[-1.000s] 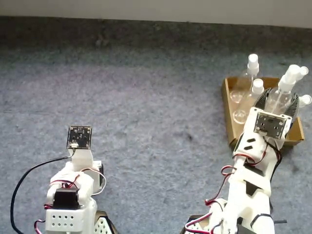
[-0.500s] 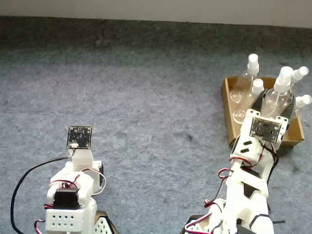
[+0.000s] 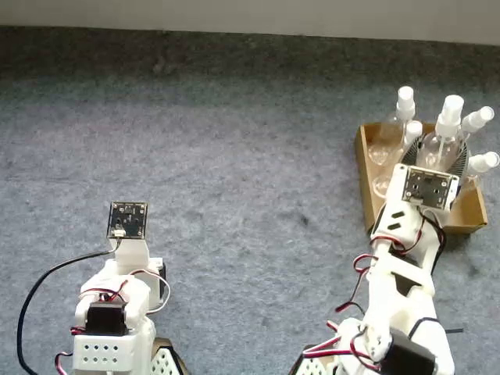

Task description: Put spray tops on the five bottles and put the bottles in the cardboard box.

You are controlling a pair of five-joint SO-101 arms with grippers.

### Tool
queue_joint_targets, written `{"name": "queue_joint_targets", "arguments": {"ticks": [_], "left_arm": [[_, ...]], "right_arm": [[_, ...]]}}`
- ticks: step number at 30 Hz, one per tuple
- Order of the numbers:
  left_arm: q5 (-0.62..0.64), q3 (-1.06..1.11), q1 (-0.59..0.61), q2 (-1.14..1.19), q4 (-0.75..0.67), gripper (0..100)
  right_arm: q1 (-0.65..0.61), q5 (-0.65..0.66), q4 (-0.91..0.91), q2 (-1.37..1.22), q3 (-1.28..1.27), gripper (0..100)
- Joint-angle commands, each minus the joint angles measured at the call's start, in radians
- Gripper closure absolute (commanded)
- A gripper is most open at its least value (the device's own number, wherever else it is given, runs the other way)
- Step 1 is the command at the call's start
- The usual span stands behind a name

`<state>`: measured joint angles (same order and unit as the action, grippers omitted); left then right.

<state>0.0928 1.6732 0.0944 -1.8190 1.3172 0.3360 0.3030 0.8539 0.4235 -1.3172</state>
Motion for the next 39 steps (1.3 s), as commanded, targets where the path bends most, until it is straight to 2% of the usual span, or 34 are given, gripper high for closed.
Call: {"name": "queue_joint_targets", "arguments": {"ticks": [1, 17, 39], "left_arm": [[-0.006, 0.022, -0.018, -0.007, 0.003, 99], [-0.006, 0.022, -0.018, -0.007, 0.003, 99], [-0.006, 0.022, -0.018, -0.007, 0.003, 99]], "right_arm": [[-0.001, 0.006, -0.002, -0.016, 0.062, 87.9], [0.064, 0.006, -0.001, -0.042, 0.059, 87.9], [0.058, 0.008, -0.002, -0.042, -0.053, 87.9]]}}
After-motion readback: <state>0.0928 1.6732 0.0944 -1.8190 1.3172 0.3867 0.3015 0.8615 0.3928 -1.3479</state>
